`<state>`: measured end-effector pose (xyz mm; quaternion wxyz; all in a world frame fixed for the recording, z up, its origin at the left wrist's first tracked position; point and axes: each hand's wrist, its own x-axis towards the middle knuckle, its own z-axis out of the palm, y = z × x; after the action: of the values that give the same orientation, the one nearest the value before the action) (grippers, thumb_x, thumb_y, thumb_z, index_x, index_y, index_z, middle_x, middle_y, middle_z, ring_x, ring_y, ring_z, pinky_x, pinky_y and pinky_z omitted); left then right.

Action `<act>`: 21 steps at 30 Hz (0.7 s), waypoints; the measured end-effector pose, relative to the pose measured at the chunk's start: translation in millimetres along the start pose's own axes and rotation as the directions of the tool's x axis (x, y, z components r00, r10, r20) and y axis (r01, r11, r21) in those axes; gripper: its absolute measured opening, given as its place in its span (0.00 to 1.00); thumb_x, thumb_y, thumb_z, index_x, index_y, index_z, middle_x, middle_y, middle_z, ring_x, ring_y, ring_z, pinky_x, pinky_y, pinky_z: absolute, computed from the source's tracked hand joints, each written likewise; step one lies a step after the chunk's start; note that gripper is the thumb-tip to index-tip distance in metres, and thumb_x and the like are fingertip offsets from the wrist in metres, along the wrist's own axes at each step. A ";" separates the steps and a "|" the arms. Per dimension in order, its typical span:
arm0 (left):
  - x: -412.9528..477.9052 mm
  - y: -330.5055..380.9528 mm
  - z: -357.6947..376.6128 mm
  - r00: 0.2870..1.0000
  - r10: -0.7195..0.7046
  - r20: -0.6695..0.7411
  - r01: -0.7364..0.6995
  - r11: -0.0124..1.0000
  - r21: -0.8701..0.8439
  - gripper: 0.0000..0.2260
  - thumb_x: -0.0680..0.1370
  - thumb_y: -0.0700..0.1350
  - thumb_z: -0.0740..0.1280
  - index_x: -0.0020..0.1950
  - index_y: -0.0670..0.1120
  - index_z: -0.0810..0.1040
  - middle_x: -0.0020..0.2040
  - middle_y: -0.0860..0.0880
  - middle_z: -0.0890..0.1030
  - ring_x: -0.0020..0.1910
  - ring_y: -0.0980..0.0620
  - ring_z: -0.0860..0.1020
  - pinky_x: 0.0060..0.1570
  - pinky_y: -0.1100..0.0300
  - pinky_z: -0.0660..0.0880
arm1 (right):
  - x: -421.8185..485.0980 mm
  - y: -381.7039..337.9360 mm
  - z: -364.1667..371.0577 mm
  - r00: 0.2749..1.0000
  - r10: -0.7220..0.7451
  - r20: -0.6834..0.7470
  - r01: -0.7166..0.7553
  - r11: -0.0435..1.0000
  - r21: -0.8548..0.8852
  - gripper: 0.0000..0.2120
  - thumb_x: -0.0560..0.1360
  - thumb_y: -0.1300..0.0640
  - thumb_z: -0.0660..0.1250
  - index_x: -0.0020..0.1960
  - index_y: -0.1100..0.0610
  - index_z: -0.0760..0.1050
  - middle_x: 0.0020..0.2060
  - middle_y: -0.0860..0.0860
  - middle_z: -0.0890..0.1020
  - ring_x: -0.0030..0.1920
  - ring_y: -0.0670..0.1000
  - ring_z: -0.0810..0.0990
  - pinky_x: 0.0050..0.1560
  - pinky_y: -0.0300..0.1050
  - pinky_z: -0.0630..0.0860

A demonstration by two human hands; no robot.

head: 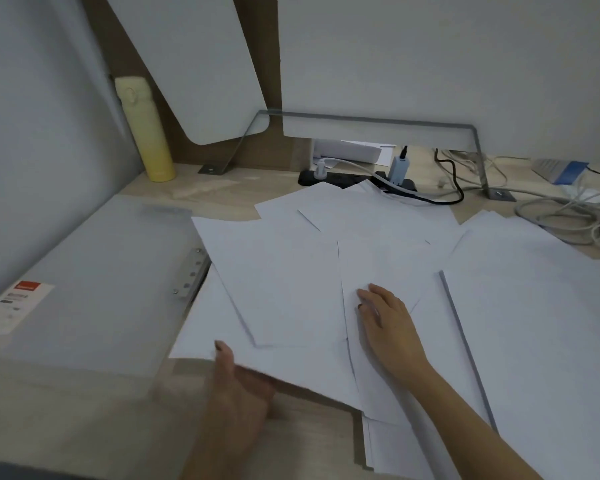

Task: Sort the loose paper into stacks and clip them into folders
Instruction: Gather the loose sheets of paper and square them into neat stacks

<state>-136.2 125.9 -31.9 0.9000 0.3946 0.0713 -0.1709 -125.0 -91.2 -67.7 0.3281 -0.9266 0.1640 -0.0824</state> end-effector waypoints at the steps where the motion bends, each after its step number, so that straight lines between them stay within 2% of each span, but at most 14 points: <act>1: 5.7 -6.5 -1.5 1.000 0.001 -0.012 -0.001 0.999 0.053 0.27 0.81 0.57 0.51 0.66 0.38 0.74 0.73 0.36 0.62 0.70 0.41 0.67 0.71 0.50 0.63 | -0.9 0.6 0.1 1.000 0.002 -0.001 -0.002 1.000 -0.003 0.18 0.81 0.55 0.53 0.70 0.55 0.66 0.72 0.49 0.64 0.73 0.49 0.60 0.75 0.45 0.54; 2: 10.6 -21.7 -4.8 0.998 -0.055 0.009 0.055 0.998 0.039 0.25 0.79 0.60 0.55 0.57 0.42 0.82 0.72 0.39 0.66 0.66 0.44 0.73 0.62 0.54 0.73 | -1.5 1.0 0.1 1.000 0.002 -0.004 -0.002 1.000 -0.002 0.18 0.81 0.56 0.53 0.70 0.55 0.66 0.72 0.49 0.64 0.73 0.49 0.60 0.75 0.46 0.54; 3: 10.6 -28.9 -1.9 0.978 -0.202 -0.059 0.198 0.978 -0.066 0.20 0.72 0.62 0.65 0.47 0.48 0.85 0.68 0.43 0.73 0.62 0.49 0.76 0.55 0.60 0.77 | -1.9 1.1 -0.1 1.000 0.001 -0.007 -0.001 1.000 -0.001 0.18 0.81 0.56 0.53 0.70 0.55 0.66 0.72 0.49 0.64 0.73 0.49 0.60 0.75 0.46 0.54; 4: 9.1 -33.7 5.3 0.983 -0.164 -0.078 0.165 0.986 0.013 0.17 0.63 0.62 0.75 0.41 0.50 0.84 0.60 0.47 0.80 0.59 0.54 0.78 0.52 0.64 0.76 | -2.5 1.3 -0.3 1.000 0.002 -0.012 -0.002 1.000 -0.001 0.19 0.81 0.56 0.53 0.70 0.55 0.66 0.72 0.49 0.64 0.73 0.49 0.60 0.75 0.46 0.53; 5: 6.9 -32.3 14.9 0.983 -0.153 -0.104 0.160 0.985 0.060 0.15 0.60 0.56 0.78 0.39 0.49 0.82 0.50 0.50 0.84 0.56 0.57 0.78 0.52 0.66 0.74 | -3.2 1.3 -0.2 1.000 0.000 -0.015 0.000 1.000 -0.005 0.19 0.81 0.56 0.53 0.70 0.55 0.66 0.72 0.49 0.64 0.73 0.49 0.60 0.75 0.46 0.53; 6: 8.9 -32.9 23.8 0.980 -0.162 -0.111 0.170 0.983 0.069 0.10 0.65 0.51 0.76 0.40 0.49 0.81 0.44 0.53 0.84 0.54 0.57 0.79 0.54 0.63 0.72 | -4.2 0.8 0.1 1.000 -0.005 -0.017 0.005 1.000 -0.009 0.19 0.81 0.56 0.53 0.70 0.55 0.66 0.72 0.49 0.64 0.73 0.49 0.60 0.75 0.45 0.52; 7: 12.5 -33.4 30.0 0.977 -0.152 -0.150 0.163 0.985 0.059 0.05 0.70 0.48 0.71 0.43 0.48 0.81 0.43 0.53 0.84 0.53 0.54 0.79 0.55 0.60 0.72 | -4.5 0.0 0.3 1.000 -0.012 -0.018 0.012 1.000 -0.006 0.18 0.81 0.56 0.53 0.70 0.55 0.66 0.72 0.49 0.65 0.72 0.49 0.60 0.75 0.45 0.52; 10: 28.6 -34.3 33.4 0.960 -0.096 -0.264 0.124 0.988 0.090 0.07 0.75 0.45 0.67 0.51 0.47 0.81 0.47 0.51 0.85 0.50 0.52 0.80 0.48 0.57 0.75 | -5.2 -2.2 -0.8 1.000 -0.024 -0.018 0.025 0.999 0.028 0.18 0.81 0.56 0.53 0.69 0.54 0.67 0.71 0.49 0.66 0.72 0.48 0.61 0.74 0.47 0.53; 13: 51.4 -40.2 20.3 0.921 -0.054 -0.387 0.138 0.971 0.194 0.12 0.73 0.47 0.69 0.54 0.45 0.79 0.53 0.47 0.82 0.53 0.46 0.79 0.58 0.49 0.74 | -6.3 -1.9 -1.2 1.000 -0.025 -0.017 0.025 0.998 0.057 0.18 0.81 0.56 0.52 0.69 0.54 0.67 0.70 0.48 0.67 0.72 0.47 0.62 0.74 0.47 0.54; 16: 68.6 -36.8 12.4 0.914 -0.013 -0.406 0.166 0.924 0.345 0.22 0.66 0.53 0.68 0.57 0.45 0.78 0.52 0.48 0.81 0.53 0.44 0.79 0.61 0.44 0.73 | -7.2 -0.5 -0.3 1.000 -0.018 -0.007 0.019 0.997 0.073 0.18 0.81 0.55 0.52 0.70 0.53 0.66 0.71 0.47 0.66 0.71 0.46 0.62 0.73 0.39 0.53; 18: 74.0 -31.6 10.7 0.917 0.054 -0.394 0.126 0.900 0.417 0.15 0.71 0.49 0.66 0.56 0.46 0.77 0.51 0.50 0.81 0.52 0.45 0.79 0.60 0.44 0.74 | -7.0 0.6 -0.8 1.000 -0.008 0.000 0.008 0.994 0.105 0.19 0.81 0.55 0.52 0.70 0.52 0.65 0.70 0.46 0.67 0.71 0.45 0.62 0.67 0.33 0.53; 21: 71.5 -14.2 15.0 0.919 0.169 -0.356 0.037 0.863 0.504 0.06 0.77 0.46 0.64 0.53 0.51 0.75 0.49 0.51 0.80 0.51 0.45 0.78 0.58 0.44 0.74 | -7.4 2.9 -2.4 1.000 0.017 -0.012 -0.015 0.991 0.133 0.19 0.81 0.55 0.52 0.70 0.52 0.65 0.70 0.46 0.67 0.71 0.45 0.63 0.66 0.32 0.53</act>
<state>-74.8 88.0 -50.3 0.7397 0.6425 0.1872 -0.0703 -133.3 -92.0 -68.0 0.3888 -0.9007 0.1679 -0.0968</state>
